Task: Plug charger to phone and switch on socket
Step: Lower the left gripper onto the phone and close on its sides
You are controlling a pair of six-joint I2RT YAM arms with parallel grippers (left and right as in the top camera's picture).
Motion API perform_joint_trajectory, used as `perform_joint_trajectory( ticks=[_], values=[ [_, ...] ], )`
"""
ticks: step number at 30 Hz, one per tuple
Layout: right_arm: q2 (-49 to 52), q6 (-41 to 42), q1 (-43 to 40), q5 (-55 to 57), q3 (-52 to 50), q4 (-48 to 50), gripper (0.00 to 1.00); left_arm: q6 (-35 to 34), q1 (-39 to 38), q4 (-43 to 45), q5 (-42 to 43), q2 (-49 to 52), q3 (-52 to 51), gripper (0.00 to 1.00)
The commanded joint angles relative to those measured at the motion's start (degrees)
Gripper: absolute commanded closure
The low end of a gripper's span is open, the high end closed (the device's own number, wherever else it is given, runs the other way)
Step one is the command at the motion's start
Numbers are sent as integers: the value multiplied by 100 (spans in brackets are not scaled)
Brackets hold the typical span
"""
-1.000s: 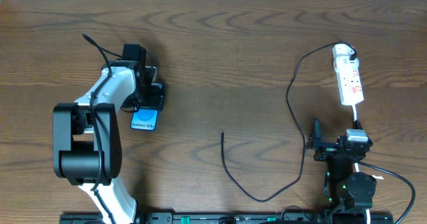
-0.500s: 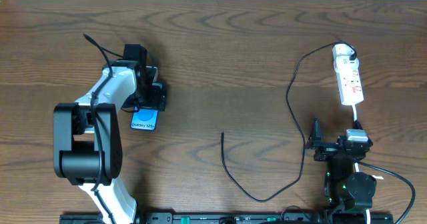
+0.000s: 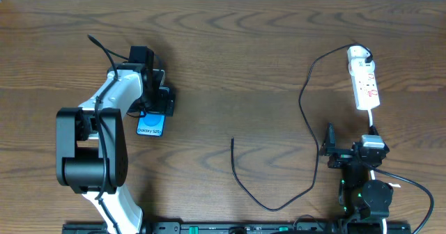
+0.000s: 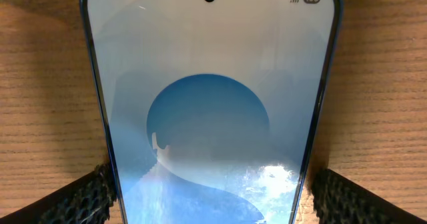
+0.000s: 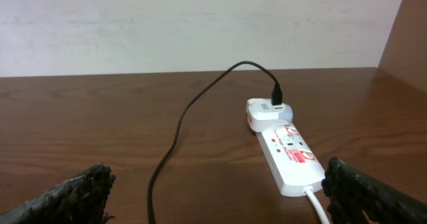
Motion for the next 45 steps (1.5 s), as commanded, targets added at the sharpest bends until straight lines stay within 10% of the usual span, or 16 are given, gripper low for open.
perform_joint_trajectory(
  ticks=[1,45],
  values=[
    [-39,63,39,7,-9,-20,1,17,22,52,-74,79,-192,3],
    [-39,61,39,7,-9,-20,1,20,22,48,-74,79,-203,13]
  ],
)
